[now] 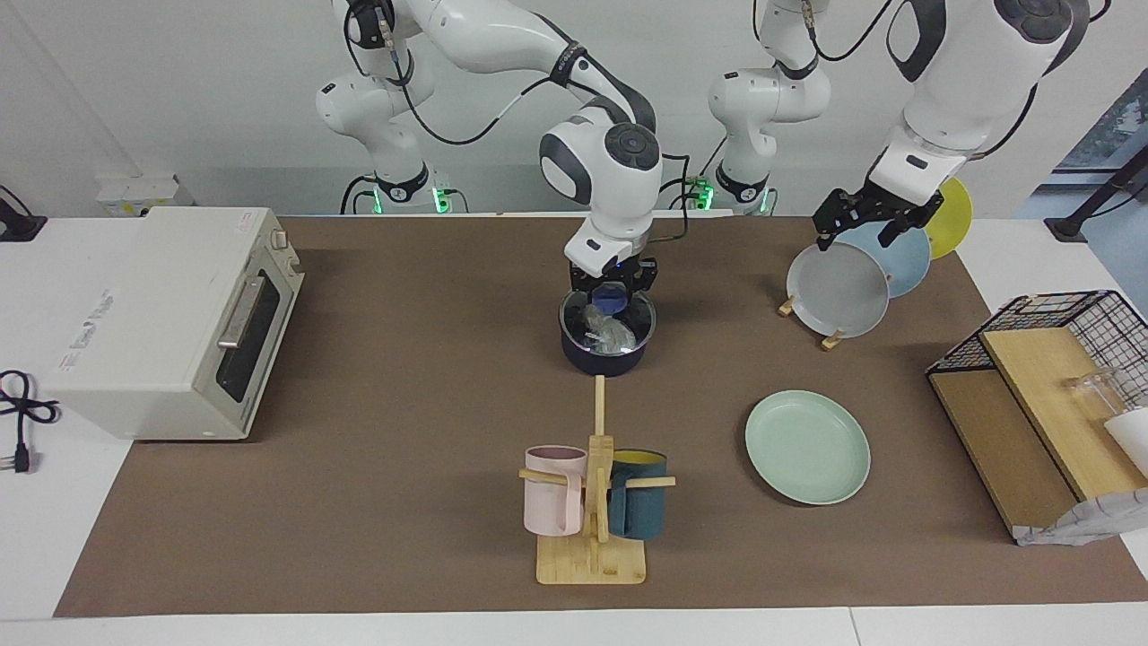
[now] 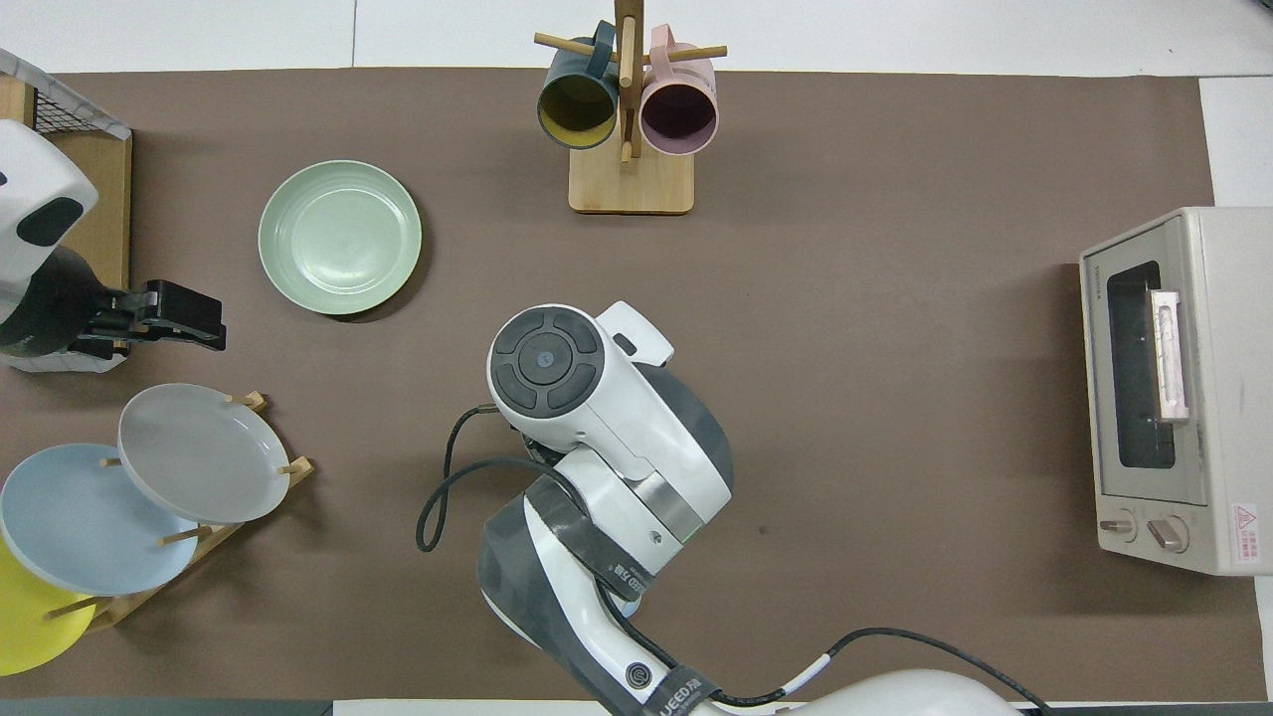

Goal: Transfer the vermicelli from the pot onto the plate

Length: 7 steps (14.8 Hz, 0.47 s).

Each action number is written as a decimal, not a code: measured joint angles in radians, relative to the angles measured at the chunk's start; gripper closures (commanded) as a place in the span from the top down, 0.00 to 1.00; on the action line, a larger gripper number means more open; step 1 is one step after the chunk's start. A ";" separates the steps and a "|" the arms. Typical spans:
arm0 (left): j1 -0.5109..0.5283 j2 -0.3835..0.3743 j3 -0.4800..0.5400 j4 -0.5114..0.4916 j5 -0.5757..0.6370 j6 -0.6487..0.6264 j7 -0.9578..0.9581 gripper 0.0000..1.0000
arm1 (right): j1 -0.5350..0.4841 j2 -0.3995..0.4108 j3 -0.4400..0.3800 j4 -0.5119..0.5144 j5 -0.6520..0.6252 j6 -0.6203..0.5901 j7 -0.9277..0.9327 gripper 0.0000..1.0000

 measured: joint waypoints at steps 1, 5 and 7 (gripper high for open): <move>0.000 0.000 0.000 0.000 0.000 0.000 0.000 1.00 | 0.000 -0.001 0.000 0.000 0.000 0.000 0.000 0.48; 0.000 0.000 0.000 0.000 0.000 0.000 0.000 1.00 | 0.000 -0.002 -0.001 0.003 0.000 -0.002 -0.003 0.48; 0.000 0.000 0.000 0.000 0.000 0.001 0.000 1.00 | -0.014 -0.003 -0.004 0.033 0.000 -0.032 -0.035 0.48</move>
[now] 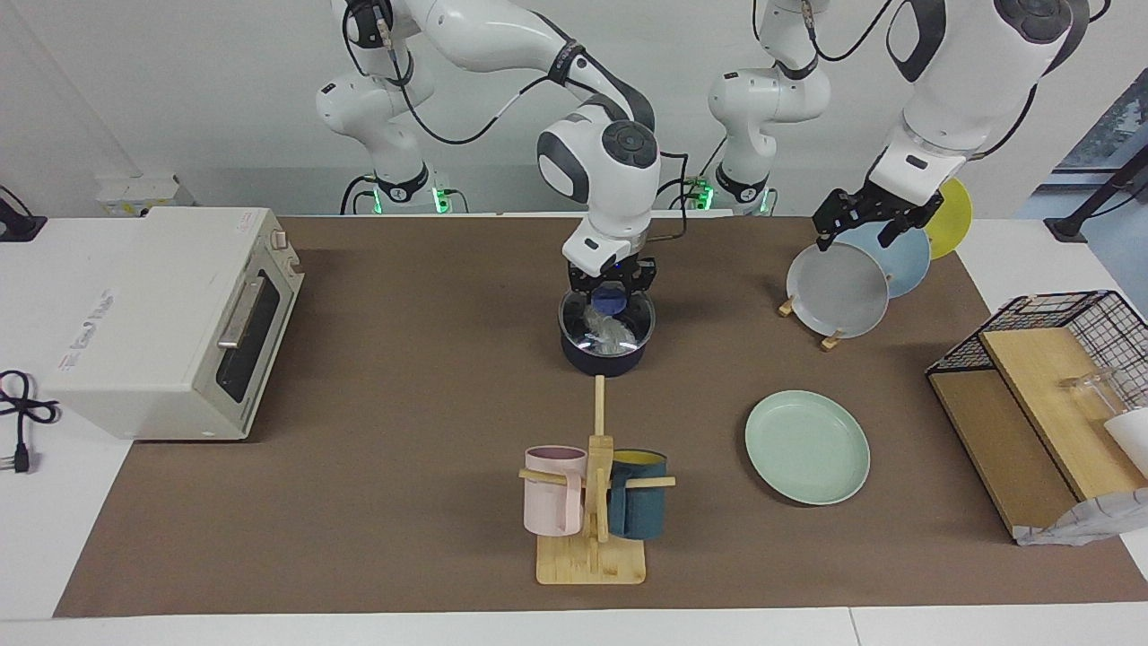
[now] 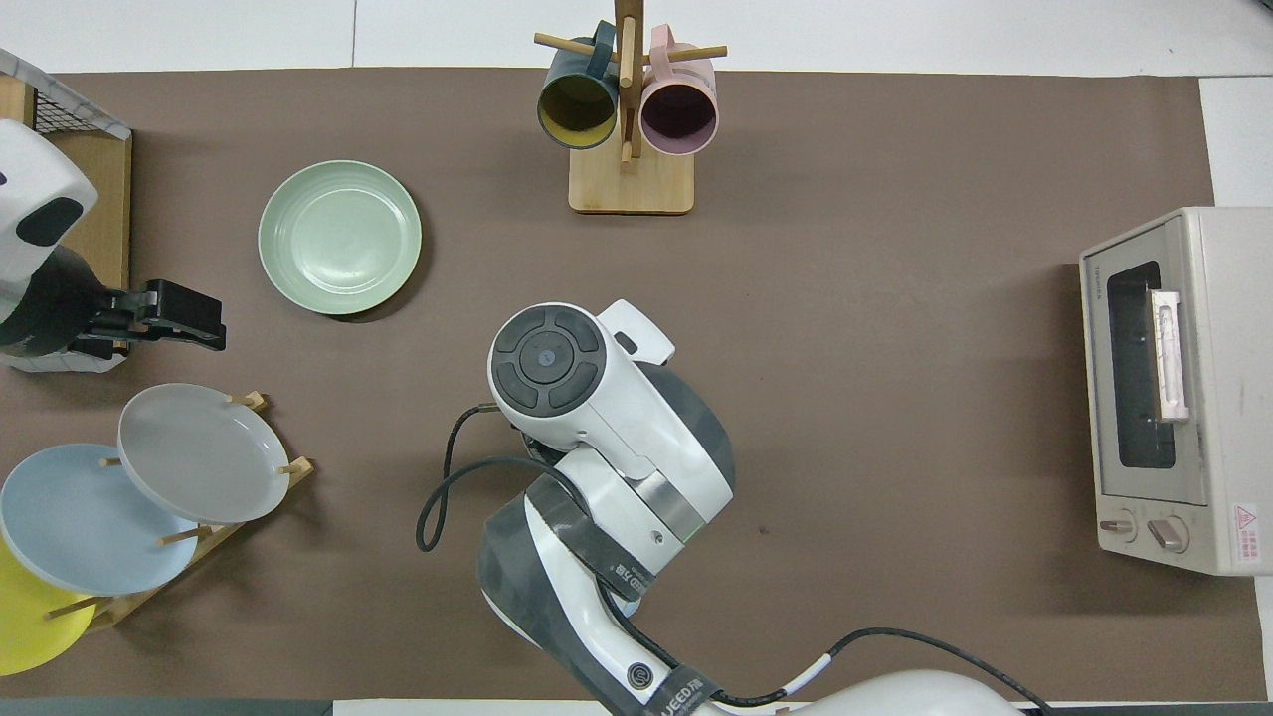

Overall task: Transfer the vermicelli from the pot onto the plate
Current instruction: 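Lift the lid off with the right gripper while the left gripper approaches, then set the lid down with the right gripper while the left gripper grasps vermicelli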

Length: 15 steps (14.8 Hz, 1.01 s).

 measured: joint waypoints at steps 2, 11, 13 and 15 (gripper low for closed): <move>0.000 0.000 0.000 0.000 0.000 0.012 0.000 1.00 | -0.049 -0.006 -0.003 0.052 -0.001 -0.063 -0.080 0.48; -0.160 0.010 -0.030 -0.062 -0.018 0.143 -0.159 1.00 | -0.438 -0.042 -0.012 0.095 -0.001 -0.199 -0.687 0.48; -0.297 0.047 -0.038 -0.144 -0.040 0.281 -0.275 1.00 | -0.508 -0.043 -0.013 0.077 -0.001 -0.199 -0.785 0.48; -0.411 0.131 -0.042 -0.195 -0.043 0.411 -0.364 1.00 | -0.552 -0.050 -0.013 0.032 -0.002 -0.179 -0.839 0.48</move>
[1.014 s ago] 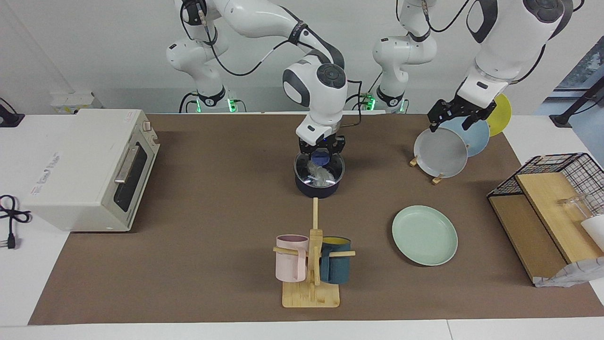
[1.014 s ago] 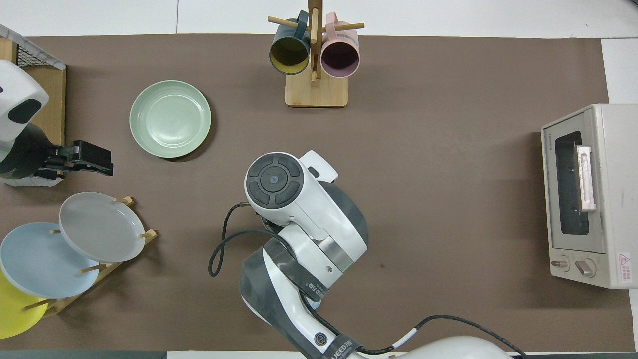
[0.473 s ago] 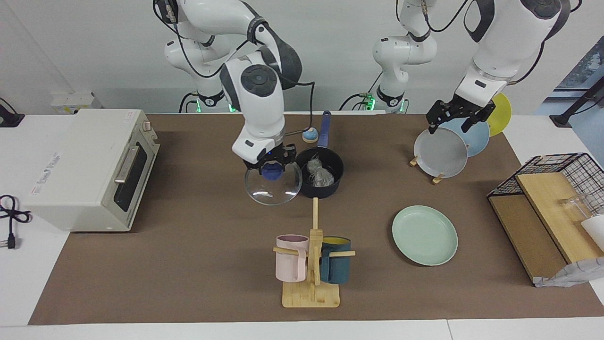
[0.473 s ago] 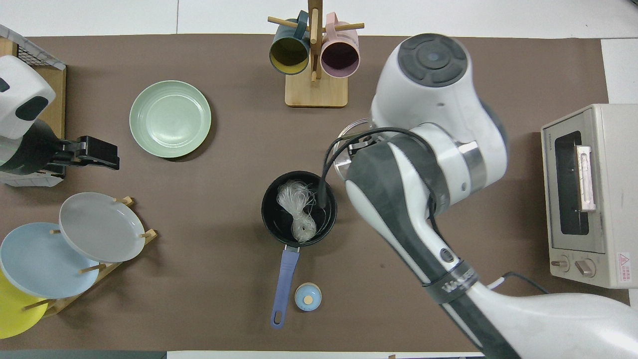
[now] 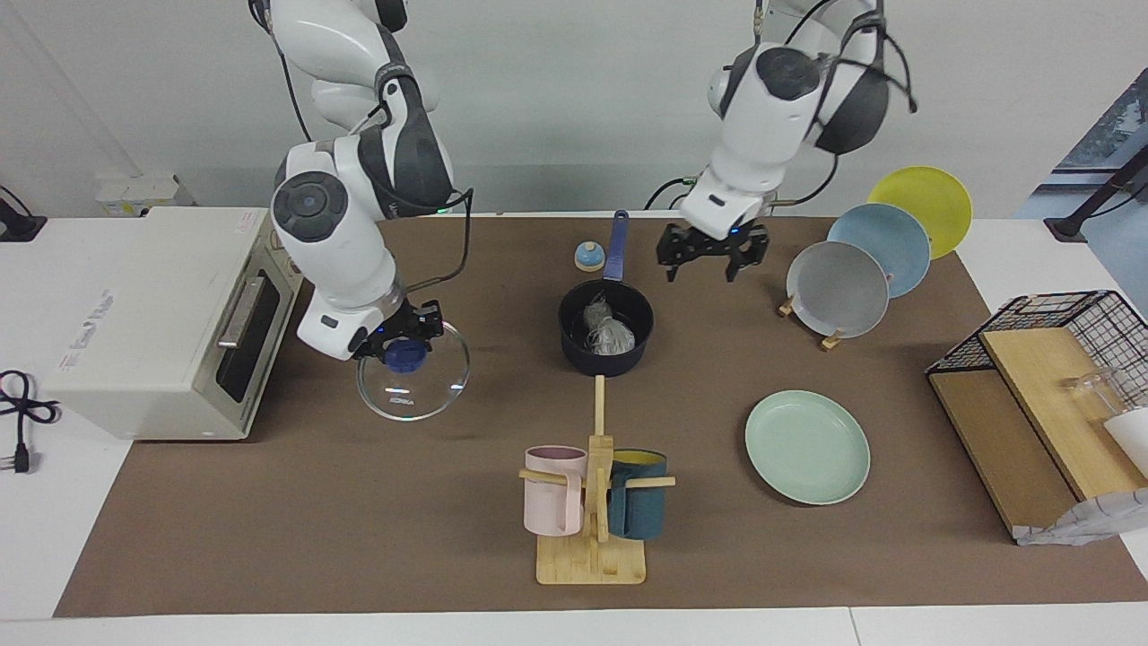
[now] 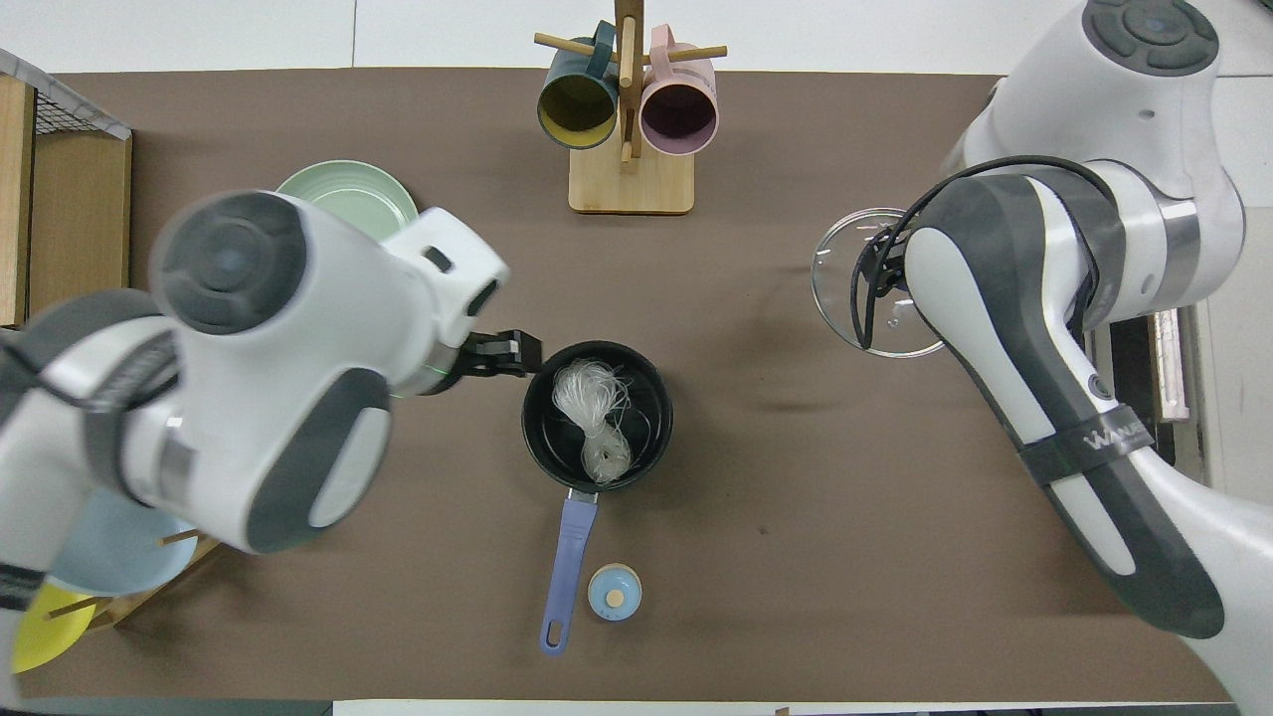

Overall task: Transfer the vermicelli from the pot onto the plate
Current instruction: 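Set the lid down with the right gripper while the left gripper grasps vermicelli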

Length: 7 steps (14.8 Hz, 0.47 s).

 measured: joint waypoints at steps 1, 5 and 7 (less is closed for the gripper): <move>-0.037 0.046 0.000 -0.010 -0.001 0.050 -0.020 1.00 | -0.015 -0.009 0.000 -0.041 -0.003 0.033 -0.017 0.48; -0.080 0.151 0.001 -0.015 -0.003 0.136 -0.028 1.00 | -0.062 -0.071 0.000 -0.265 -0.018 0.219 -0.076 0.48; -0.090 0.172 0.003 -0.015 -0.003 0.155 -0.026 1.00 | -0.066 -0.097 0.000 -0.340 -0.018 0.294 -0.082 0.48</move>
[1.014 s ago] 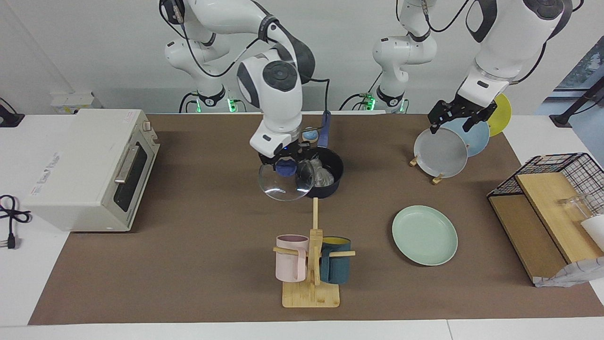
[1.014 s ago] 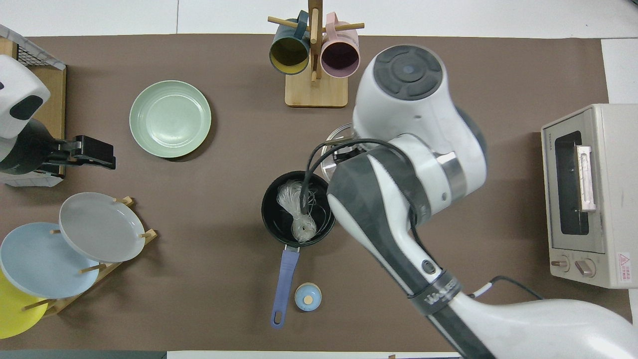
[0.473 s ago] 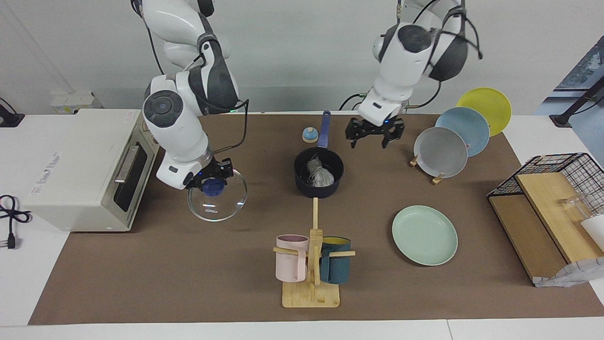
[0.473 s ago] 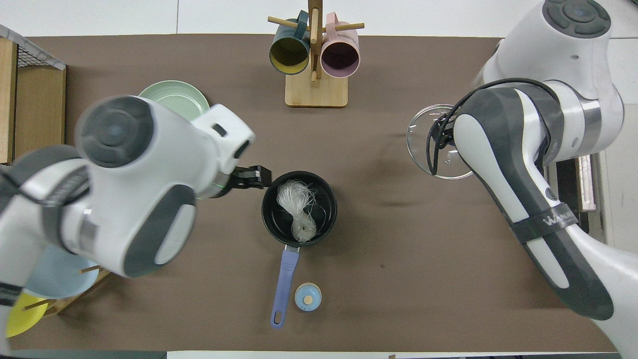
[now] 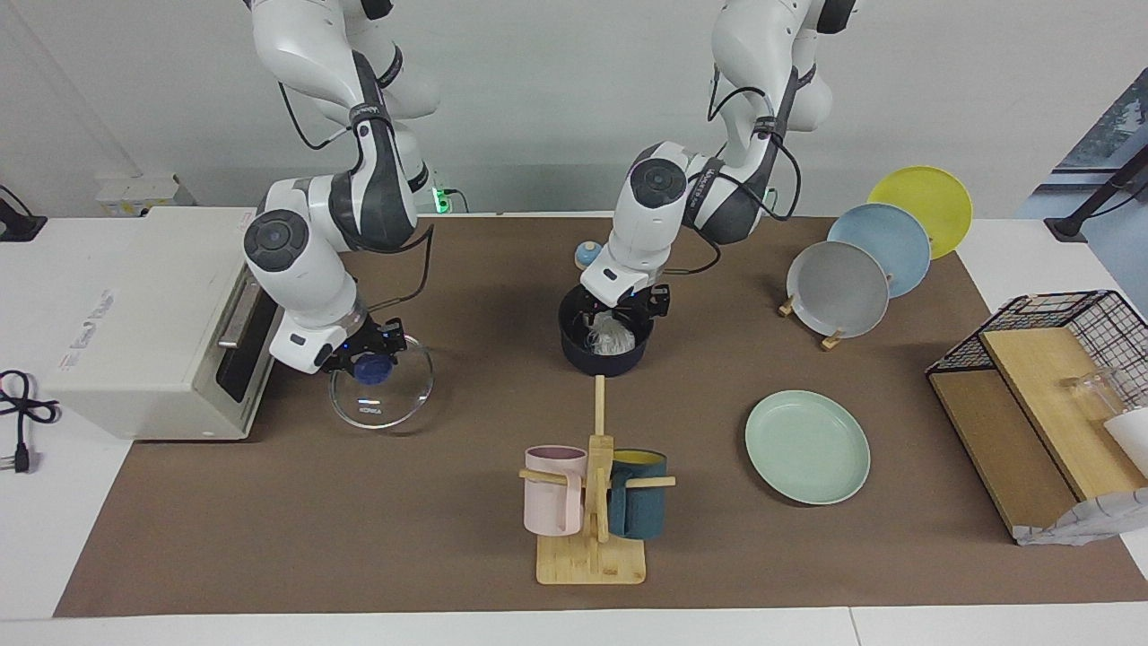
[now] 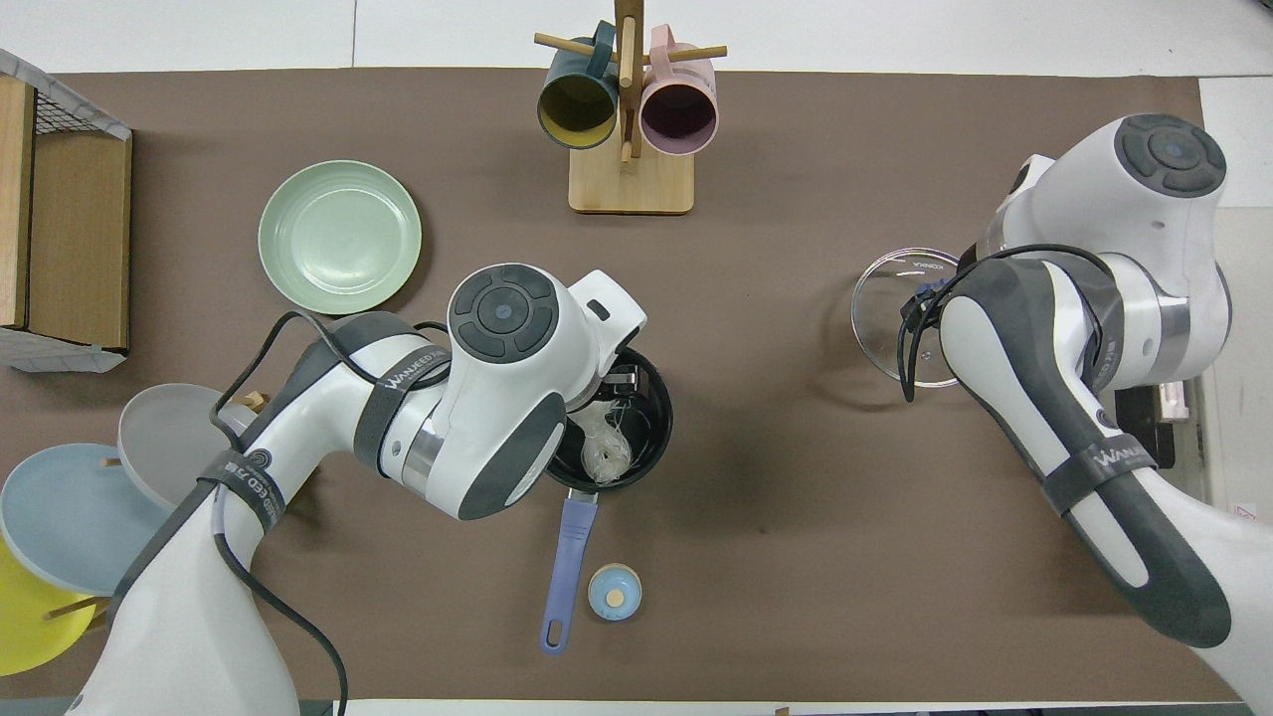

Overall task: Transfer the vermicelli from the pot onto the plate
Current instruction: 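Set the lid down with the right gripper while the left gripper grasps vermicelli, then carry the vermicelli with the left gripper onto the green plate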

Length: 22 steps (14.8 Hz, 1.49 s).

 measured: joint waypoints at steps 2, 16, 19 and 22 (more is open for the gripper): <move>-0.009 0.013 0.000 -0.001 0.000 0.006 0.002 1.00 | 0.004 -0.025 0.002 -0.083 0.000 0.079 0.000 0.49; -0.035 0.059 0.014 -0.021 0.014 0.078 0.012 0.00 | 0.006 -0.096 0.009 -0.279 0.000 0.236 0.000 1.00; -0.022 0.024 0.022 0.020 0.014 -0.009 0.014 0.00 | 0.006 -0.106 0.009 -0.268 0.000 0.224 0.000 1.00; 0.032 -0.049 0.027 0.145 0.006 -0.226 0.014 0.00 | 0.004 -0.114 0.007 -0.174 0.000 0.091 0.001 1.00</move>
